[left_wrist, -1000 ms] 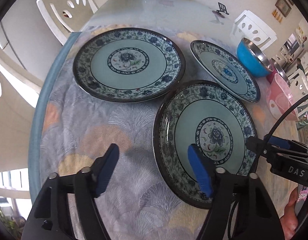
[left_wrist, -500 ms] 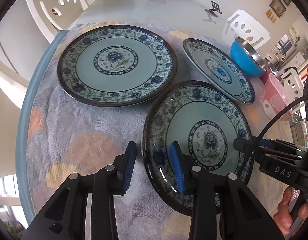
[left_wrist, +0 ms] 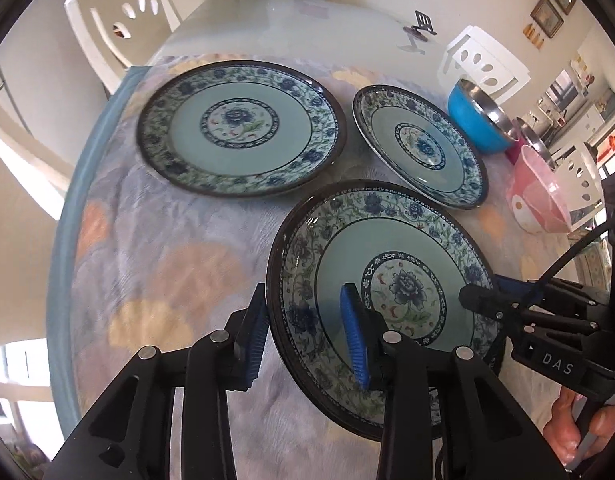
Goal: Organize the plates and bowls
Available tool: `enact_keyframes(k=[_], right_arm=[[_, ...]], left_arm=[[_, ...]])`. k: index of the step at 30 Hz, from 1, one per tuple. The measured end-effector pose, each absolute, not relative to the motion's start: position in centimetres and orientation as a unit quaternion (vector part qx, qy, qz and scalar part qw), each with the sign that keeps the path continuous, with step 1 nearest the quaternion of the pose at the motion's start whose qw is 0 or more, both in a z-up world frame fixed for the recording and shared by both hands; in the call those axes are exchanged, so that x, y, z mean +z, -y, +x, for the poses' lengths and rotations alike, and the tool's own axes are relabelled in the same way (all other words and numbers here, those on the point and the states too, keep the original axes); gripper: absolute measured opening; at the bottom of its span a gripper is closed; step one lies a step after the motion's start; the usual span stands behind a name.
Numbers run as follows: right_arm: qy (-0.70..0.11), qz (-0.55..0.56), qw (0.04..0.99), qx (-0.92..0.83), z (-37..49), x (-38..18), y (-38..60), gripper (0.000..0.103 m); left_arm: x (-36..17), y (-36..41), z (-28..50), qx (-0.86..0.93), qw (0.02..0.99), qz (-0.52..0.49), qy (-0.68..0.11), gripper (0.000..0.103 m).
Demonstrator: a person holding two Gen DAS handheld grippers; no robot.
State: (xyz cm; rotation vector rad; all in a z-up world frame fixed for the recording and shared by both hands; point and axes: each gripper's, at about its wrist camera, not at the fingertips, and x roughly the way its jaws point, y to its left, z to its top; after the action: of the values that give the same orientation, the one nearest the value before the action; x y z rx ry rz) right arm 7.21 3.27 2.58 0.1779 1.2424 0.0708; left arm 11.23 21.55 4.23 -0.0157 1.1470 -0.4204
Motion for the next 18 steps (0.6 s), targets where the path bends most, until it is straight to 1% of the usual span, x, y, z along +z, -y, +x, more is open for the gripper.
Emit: enact_keyframes(k=[6,13,18], right_arm=[[-0.561,0.026,0.826,0.049,4.8,5.5,-6.3,0.032],[-0.543,0.032,0.835,0.084,2.7,9.5,-8.2,0.032],[-0.556,0.032,0.823,0.111,1.0,10.1,-10.1,0.032]], left_arm=[[7.3,-23.4,8.4,-0.180,0.839,-0.014,-0.513,0.032],[11.3,-26.7,5.7,-0.159,0.860,-0.046,-0.483,0.032],[11.5,-28.9,3.7,-0.125,0.863,-0.063,-0.486,0.032]])
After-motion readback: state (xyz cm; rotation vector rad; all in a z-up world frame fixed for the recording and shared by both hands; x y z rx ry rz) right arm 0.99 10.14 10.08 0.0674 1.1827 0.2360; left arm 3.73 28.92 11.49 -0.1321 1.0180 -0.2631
